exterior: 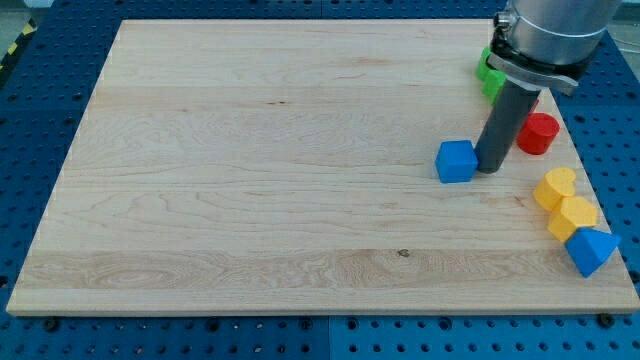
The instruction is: Push the blue cube to the center of the board
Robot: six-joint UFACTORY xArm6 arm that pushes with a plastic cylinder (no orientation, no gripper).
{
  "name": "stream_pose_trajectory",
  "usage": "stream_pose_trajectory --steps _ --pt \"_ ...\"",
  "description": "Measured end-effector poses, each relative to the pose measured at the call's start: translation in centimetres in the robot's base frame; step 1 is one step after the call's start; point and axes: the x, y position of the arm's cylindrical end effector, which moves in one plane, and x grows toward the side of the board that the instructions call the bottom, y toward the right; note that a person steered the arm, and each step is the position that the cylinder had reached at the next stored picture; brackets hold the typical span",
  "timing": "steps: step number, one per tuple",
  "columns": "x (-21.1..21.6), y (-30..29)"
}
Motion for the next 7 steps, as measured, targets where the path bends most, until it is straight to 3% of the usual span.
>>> stream_pose_trajectory --steps 7 --pt "-0.1 1.6"
